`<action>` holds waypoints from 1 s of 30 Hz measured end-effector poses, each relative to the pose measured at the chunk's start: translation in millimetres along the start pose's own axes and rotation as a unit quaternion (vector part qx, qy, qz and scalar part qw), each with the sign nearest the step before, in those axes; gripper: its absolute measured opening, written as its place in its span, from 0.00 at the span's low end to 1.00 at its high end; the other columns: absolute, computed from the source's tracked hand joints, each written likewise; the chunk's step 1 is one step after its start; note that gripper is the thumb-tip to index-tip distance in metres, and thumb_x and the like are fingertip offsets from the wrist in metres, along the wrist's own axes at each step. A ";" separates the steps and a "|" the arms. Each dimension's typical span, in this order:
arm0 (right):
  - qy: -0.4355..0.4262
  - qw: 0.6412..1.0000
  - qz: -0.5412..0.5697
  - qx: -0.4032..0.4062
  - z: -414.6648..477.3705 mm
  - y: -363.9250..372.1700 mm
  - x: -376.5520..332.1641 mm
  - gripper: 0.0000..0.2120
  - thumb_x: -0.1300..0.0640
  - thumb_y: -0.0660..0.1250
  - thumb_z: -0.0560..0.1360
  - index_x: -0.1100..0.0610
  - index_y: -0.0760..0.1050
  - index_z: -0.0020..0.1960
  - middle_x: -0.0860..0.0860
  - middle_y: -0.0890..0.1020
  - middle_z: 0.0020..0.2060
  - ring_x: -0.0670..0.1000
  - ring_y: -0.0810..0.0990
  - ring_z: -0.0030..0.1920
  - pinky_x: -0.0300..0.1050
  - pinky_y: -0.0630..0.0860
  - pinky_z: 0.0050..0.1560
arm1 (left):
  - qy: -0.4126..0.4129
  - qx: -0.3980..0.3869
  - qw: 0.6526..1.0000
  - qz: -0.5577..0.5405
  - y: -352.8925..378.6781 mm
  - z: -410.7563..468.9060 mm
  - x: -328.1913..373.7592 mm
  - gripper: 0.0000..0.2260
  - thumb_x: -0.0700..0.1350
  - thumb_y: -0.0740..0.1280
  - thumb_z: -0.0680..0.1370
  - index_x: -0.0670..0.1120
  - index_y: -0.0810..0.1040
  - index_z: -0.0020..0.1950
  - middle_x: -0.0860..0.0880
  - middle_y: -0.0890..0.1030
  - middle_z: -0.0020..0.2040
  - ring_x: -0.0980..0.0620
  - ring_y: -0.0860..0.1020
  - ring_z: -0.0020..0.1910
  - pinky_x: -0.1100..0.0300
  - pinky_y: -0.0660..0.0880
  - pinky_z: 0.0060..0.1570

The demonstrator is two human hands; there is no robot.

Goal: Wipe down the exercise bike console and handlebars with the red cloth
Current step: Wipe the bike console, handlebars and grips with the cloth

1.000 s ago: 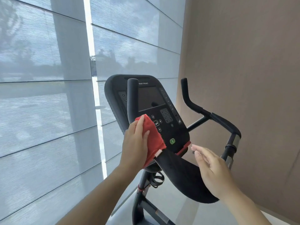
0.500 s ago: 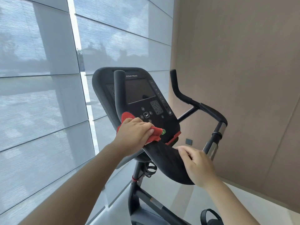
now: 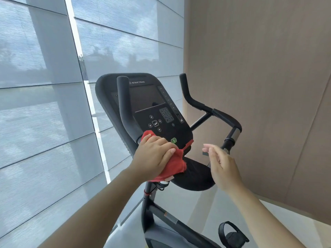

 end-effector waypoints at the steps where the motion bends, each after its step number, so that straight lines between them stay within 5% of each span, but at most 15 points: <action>1: -0.001 1.000 -0.001 0.003 -2.0 -1.8 0.7 0.15 0.56 0.51 0.81 0.53 0.75 0.59 0.46 0.81 0.51 0.41 0.75 0.52 0.18 0.65 0.46 | -0.010 0.007 1.000 0.006 3.3 -0.9 -0.9 0.23 0.55 0.42 0.80 0.57 0.76 0.57 0.57 0.78 0.52 0.53 0.72 0.54 0.56 0.61 0.62; 7: -0.001 1.000 -0.005 -0.015 -15.1 4.5 3.5 0.14 0.53 0.52 0.81 0.51 0.74 0.59 0.40 0.78 0.50 0.27 0.72 0.51 0.17 0.64 0.47 | 0.015 0.074 0.996 -0.038 -0.9 -12.2 8.6 0.19 0.52 0.47 0.80 0.55 0.79 0.54 0.57 0.78 0.49 0.53 0.73 0.50 0.55 0.65 0.58; 12: 0.000 0.994 -0.078 -0.081 -20.3 33.1 6.1 0.19 0.51 0.48 0.81 0.55 0.77 0.53 0.46 0.80 0.49 0.43 0.73 0.53 0.34 0.64 0.59 | 0.017 -0.013 1.000 -0.005 9.5 9.9 -1.6 0.21 0.53 0.45 0.81 0.54 0.78 0.51 0.55 0.79 0.48 0.51 0.76 0.48 0.56 0.66 0.53; 16: 0.015 0.995 -0.083 -0.044 -20.1 27.4 7.3 0.25 0.50 0.46 0.77 0.67 0.75 0.44 0.58 0.79 0.41 0.53 0.74 0.48 0.41 0.66 0.56 | 0.003 -0.002 1.000 0.026 11.6 19.3 -1.1 0.21 0.53 0.46 0.81 0.51 0.76 0.43 0.53 0.80 0.43 0.48 0.76 0.44 0.55 0.65 0.45; 20: 0.020 0.997 -0.073 -0.020 -24.9 28.6 5.7 0.23 0.52 0.45 0.77 0.61 0.76 0.46 0.53 0.80 0.42 0.48 0.73 0.49 0.37 0.64 0.54 | -0.009 0.043 0.999 0.006 8.2 6.9 0.1 0.26 0.55 0.41 0.78 0.53 0.79 0.47 0.54 0.80 0.44 0.49 0.76 0.44 0.55 0.65 0.48; 30: -0.032 0.994 -0.089 -0.046 -16.7 29.2 5.3 0.26 0.49 0.43 0.77 0.60 0.77 0.48 0.54 0.80 0.42 0.49 0.73 0.47 0.44 0.66 0.57 | -0.044 0.051 0.998 -0.014 6.0 -8.0 9.6 0.21 0.51 0.46 0.79 0.52 0.78 0.56 0.53 0.79 0.52 0.49 0.73 0.55 0.54 0.63 0.60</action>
Point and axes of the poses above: each hand's wrist, its own z-axis towards the middle knuckle, its own y-axis out of the palm, x = y × z, the point moved 10 cm from there along z, towards the middle knuckle
